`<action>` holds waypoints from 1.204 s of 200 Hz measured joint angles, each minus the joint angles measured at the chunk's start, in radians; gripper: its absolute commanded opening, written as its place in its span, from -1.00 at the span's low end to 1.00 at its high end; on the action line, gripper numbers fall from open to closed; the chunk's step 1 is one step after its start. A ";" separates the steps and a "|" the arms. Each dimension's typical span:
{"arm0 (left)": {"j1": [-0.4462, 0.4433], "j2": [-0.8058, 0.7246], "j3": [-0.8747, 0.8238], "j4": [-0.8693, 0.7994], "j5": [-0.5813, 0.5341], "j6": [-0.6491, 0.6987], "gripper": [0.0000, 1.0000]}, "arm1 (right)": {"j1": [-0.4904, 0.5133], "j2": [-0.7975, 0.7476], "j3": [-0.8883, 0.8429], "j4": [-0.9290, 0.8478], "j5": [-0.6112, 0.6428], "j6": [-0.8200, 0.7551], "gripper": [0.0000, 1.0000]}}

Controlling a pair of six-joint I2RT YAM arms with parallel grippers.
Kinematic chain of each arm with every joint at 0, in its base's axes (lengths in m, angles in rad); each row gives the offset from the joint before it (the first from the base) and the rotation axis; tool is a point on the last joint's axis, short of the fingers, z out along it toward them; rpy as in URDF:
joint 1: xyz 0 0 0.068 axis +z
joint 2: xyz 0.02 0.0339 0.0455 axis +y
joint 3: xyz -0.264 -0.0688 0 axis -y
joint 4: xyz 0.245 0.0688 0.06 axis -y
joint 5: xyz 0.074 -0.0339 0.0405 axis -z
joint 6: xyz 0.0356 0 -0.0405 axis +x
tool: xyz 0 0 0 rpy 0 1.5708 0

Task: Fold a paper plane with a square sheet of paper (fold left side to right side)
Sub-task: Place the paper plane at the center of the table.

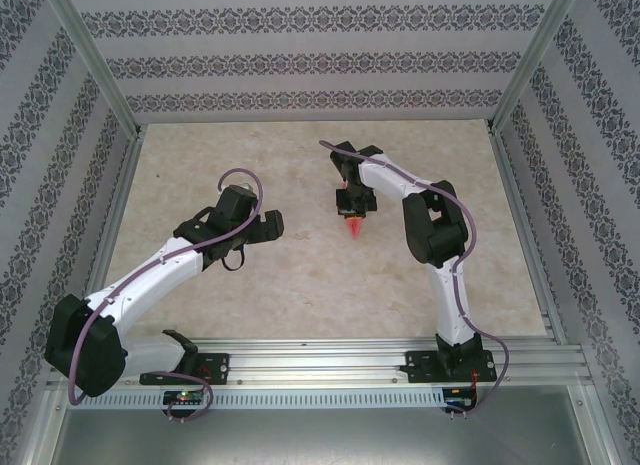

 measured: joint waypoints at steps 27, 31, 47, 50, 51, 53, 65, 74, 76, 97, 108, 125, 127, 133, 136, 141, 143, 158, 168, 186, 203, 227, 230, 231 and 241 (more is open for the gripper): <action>0.000 0.008 0.006 -0.003 0.000 0.001 1.00 | 0.000 0.002 0.003 -0.008 0.000 0.002 -0.63; 0.000 0.010 0.008 -0.003 0.000 0.001 1.00 | 0.000 0.002 0.005 -0.011 0.000 0.003 -0.61; 0.000 0.016 0.013 -0.004 0.000 0.002 1.00 | 0.000 0.001 0.011 -0.025 0.000 0.001 -0.55; 0.000 0.017 0.014 -0.004 0.000 0.002 1.00 | 0.000 0.001 0.013 -0.028 0.000 0.000 -0.54; 0.000 0.018 0.014 -0.004 0.000 0.002 1.00 | 0.000 0.001 0.013 -0.029 0.000 0.000 -0.54; 0.000 0.018 0.015 -0.004 0.000 0.002 1.00 | 0.000 0.001 0.014 -0.030 0.001 -0.002 -0.53; 0.000 0.018 0.019 -0.006 0.000 0.002 1.00 | 0.000 -0.005 0.016 -0.042 0.001 -0.004 -0.48; 0.000 0.018 0.022 -0.006 0.000 0.003 1.00 | 0.000 -0.012 0.018 -0.054 0.001 -0.006 -0.44; 0.000 0.018 0.023 -0.006 0.000 0.003 1.00 | 0.000 -0.014 0.018 -0.058 0.002 -0.006 -0.43; 0.000 0.018 0.029 -0.006 0.000 0.002 1.00 | 0.000 -0.058 0.022 -0.089 0.008 -0.016 -0.34; 0.000 0.018 0.035 -0.007 0.000 0.002 1.00 | 0.000 -0.091 0.025 -0.106 0.016 -0.026 -0.31; 0.000 0.018 0.047 -0.006 -0.002 0.002 1.00 | 0.000 -0.161 0.027 -0.133 0.035 -0.035 -0.25; 0.000 0.018 0.048 -0.007 -0.003 0.001 1.00 | 0.000 -0.169 0.026 -0.137 0.038 -0.039 -0.25; 0.000 0.018 0.052 -0.007 -0.008 0.000 1.00 | 0.000 -0.197 0.026 -0.146 0.046 -0.044 -0.24; 0.000 0.018 0.054 -0.006 -0.010 -0.001 1.00 | 0.000 -0.212 0.026 -0.151 0.052 -0.049 -0.23; 0.001 0.018 0.056 -0.006 -0.016 -0.002 1.00 | -0.001 -0.241 0.024 -0.153 0.058 -0.055 -0.22; 0.001 0.018 0.057 -0.005 -0.017 -0.002 1.00 | -0.001 -0.248 0.024 -0.154 0.059 -0.057 -0.22; 0.013 0.018 0.060 -0.001 -0.027 -0.005 0.99 | -0.012 -0.358 -0.010 -0.136 0.072 -0.077 -0.19; 0.027 0.018 0.061 0.001 -0.037 -0.006 1.00 | -0.025 -0.437 -0.047 -0.114 0.077 -0.095 -0.16; 0.058 0.017 0.072 0.002 -0.074 -0.006 1.00 | -0.064 -0.606 -0.144 -0.049 0.099 -0.124 -0.04; 0.084 0.007 0.080 0.002 -0.130 -0.005 1.00 | -0.114 -0.762 -0.270 0.045 0.114 -0.153 0.00; 0.105 -0.028 0.082 0.021 -0.255 0.014 1.00 | -0.211 -0.953 -0.487 0.206 0.118 -0.165 0.23; 0.106 -0.032 0.082 0.024 -0.272 0.018 1.00 | -0.224 -0.971 -0.513 0.227 0.117 -0.170 0.28; 0.106 -0.034 0.082 0.025 -0.276 0.019 1.00 | -0.230 -0.980 -0.526 0.236 0.117 -0.169 0.30; 0.109 -0.055 0.074 0.055 -0.333 0.040 1.00 | -0.274 -1.040 -0.618 0.309 0.122 -0.175 0.55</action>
